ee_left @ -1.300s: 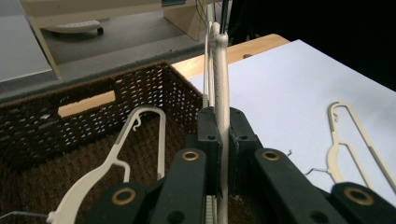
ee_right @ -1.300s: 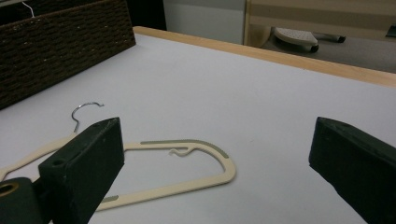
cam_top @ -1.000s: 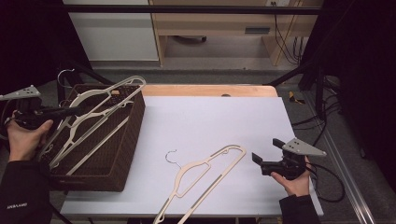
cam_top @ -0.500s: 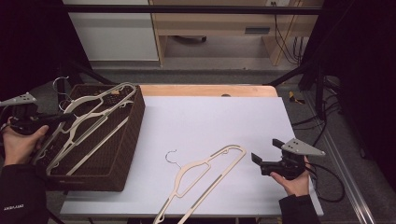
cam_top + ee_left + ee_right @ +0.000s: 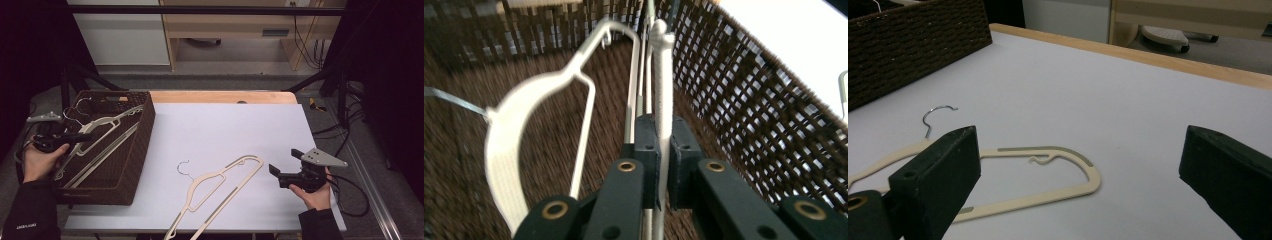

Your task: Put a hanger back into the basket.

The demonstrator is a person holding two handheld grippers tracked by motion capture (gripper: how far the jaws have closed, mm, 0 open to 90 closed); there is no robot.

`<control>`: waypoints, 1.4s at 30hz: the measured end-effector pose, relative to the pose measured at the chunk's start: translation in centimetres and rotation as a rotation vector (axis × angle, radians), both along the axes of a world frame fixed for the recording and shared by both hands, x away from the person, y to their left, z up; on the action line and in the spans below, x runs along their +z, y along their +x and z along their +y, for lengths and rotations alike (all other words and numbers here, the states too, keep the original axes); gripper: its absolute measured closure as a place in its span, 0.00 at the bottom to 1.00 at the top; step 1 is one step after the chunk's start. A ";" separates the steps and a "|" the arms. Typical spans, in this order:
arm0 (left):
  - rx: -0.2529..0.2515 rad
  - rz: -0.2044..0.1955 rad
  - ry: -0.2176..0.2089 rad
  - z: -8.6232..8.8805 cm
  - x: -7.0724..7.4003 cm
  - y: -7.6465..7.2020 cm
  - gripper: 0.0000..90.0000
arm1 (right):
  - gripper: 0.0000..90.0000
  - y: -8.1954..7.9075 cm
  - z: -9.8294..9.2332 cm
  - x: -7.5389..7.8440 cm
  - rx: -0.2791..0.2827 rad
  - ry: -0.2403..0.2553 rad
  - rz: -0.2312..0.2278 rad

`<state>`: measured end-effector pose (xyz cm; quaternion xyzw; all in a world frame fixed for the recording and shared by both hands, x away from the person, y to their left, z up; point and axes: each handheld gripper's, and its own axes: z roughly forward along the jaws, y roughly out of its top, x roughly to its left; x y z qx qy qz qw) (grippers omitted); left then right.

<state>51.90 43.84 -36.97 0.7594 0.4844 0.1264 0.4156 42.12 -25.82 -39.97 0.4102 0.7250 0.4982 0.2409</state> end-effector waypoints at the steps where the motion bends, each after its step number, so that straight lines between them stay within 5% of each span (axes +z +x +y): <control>1: -0.002 0.009 0.001 0.0 -0.2 0.1 0.94 | 0.04 0.0 0.1 0.0 -0.001 0.003 0.002; 4: 0.027 0.033 0.030 -0.3 -0.6 0.2 0.93 | 0.04 0.0 0.1 0.0 -0.001 -0.001 0.000; 11: 0.162 0.017 0.085 0.7 -0.1 -0.8 0.83 | 0.04 0.1 0.1 -0.1 0.002 0.002 0.001; 17: 0.198 -0.065 0.019 1.0 0.8 -2.6 0.76 | 0.04 0.1 0.1 0.0 0.004 0.001 0.000; 31: 0.092 -0.299 -0.082 -5.0 3.5 -7.5 0.42 | 0.03 0.0 0.0 0.2 -0.002 0.019 -0.005; 42: -0.026 -0.367 -0.108 -10.8 3.3 -9.4 0.14 | 0.03 -0.1 0.2 0.3 0.003 0.014 -0.009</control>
